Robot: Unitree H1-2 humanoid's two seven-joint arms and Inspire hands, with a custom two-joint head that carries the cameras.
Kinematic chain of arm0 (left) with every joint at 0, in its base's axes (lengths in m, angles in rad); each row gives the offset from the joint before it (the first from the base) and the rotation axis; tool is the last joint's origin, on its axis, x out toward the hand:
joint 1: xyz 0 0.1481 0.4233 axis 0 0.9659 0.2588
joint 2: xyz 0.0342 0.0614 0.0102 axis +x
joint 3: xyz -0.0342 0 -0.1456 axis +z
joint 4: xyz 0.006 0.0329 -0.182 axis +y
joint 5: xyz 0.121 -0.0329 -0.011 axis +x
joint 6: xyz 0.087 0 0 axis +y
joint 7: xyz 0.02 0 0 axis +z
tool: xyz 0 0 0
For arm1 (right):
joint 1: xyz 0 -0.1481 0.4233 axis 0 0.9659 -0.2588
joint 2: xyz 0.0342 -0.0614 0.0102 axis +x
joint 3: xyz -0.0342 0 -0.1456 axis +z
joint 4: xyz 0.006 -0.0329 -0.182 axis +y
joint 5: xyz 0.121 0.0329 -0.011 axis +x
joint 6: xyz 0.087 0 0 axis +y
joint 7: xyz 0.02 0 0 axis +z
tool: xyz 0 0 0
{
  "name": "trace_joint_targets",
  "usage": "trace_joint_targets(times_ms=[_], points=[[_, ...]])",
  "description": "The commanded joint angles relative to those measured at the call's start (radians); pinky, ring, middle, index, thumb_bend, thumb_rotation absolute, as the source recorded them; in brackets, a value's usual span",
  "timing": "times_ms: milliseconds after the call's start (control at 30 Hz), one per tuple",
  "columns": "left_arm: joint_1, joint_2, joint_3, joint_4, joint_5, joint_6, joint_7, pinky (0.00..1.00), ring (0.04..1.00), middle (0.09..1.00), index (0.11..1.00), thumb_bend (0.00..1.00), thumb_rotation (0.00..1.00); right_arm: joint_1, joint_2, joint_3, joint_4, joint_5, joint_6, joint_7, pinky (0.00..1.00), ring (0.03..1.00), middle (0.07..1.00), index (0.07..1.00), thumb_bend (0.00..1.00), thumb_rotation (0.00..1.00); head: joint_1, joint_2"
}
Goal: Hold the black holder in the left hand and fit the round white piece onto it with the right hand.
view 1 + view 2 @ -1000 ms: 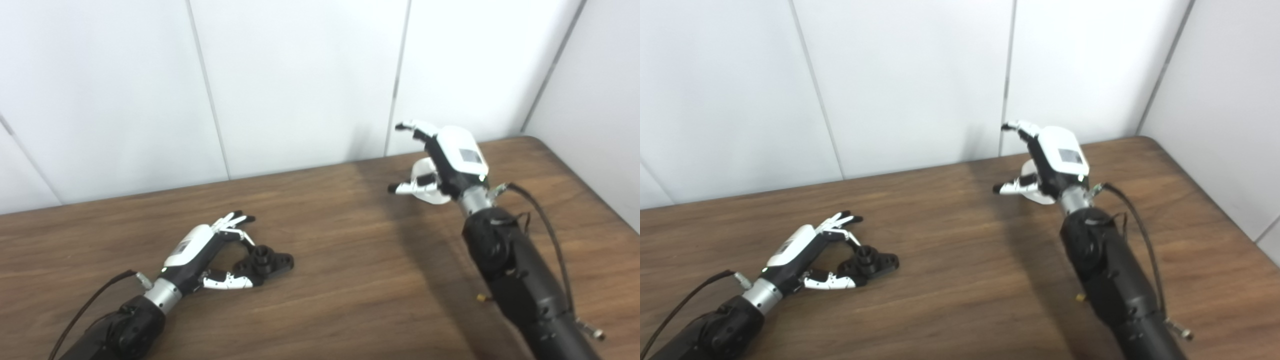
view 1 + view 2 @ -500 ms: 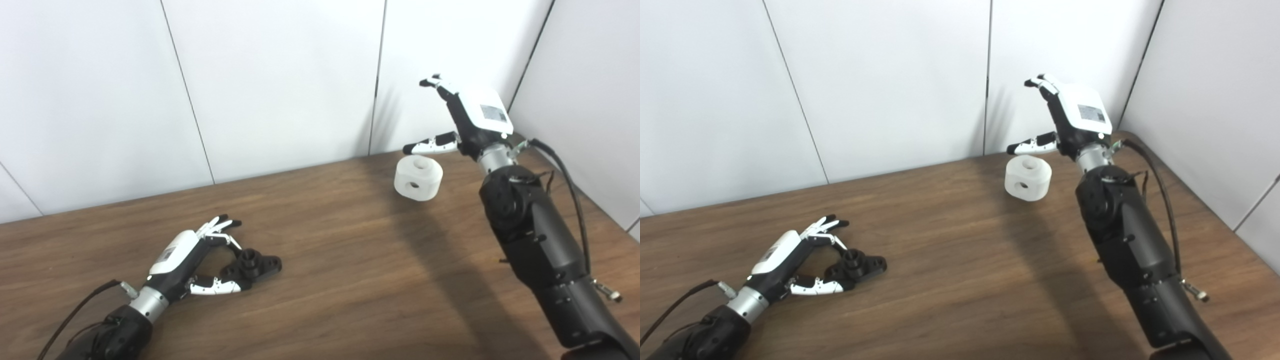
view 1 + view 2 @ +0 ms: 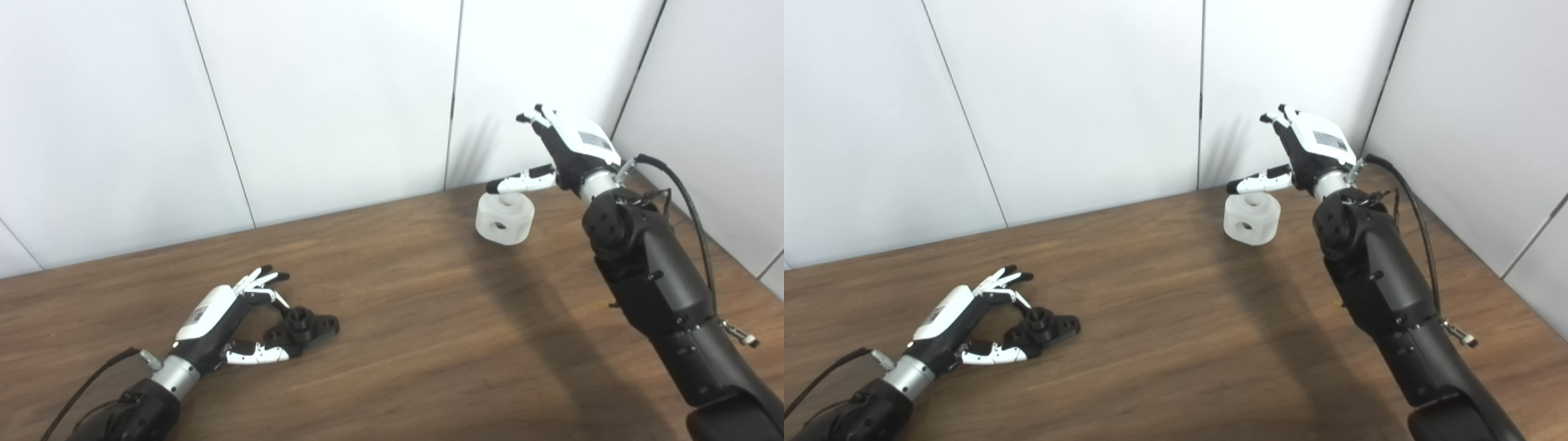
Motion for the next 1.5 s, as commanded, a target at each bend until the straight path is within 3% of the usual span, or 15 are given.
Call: trace_joint_targets(times_ms=[0, 167, 767, 1467], points=[[0.093, 0.029, -0.082, 0.064, 0.075, 0.018, -0.099, 1.0, 1.0, 0.911, 0.482, 0.52, 0.05, -0.057, -0.038, -0.007, -0.009, -0.01, 0.004, -0.012, 0.91, 1.0, 1.0, 0.919, 0.96, 0.66, -0.002, 0.0], [0.095, 0.028, -0.092, 0.068, 0.079, 0.018, -0.084, 0.98, 1.0, 0.906, 0.482, 0.52, 0.05, -0.065, -0.042, 0.003, 0.031, -0.008, 0.004, 0.0, 0.92, 1.0, 1.0, 0.926, 0.96, 0.7, -0.003, 0.0], [0.107, 0.026, -0.097, 0.059, 0.084, 0.018, -0.078, 0.98, 1.0, 0.911, 0.482, 0.52, 0.05, -0.094, -0.022, -0.045, 0.117, -0.022, 0.007, 0.182, 1.0, 1.0, 1.0, 0.935, 1.0, 0.66, -0.002, 0.005], [0.103, 0.028, -0.097, 0.065, 0.092, 0.018, -0.08, 0.98, 1.0, 0.913, 0.483, 0.52, 0.06, -0.11, -0.016, 0.002, 0.173, -0.006, 0.006, 0.2, 1.0, 1.0, 1.0, 0.932, 1.0, 0.67, 0.006, 0.013]])
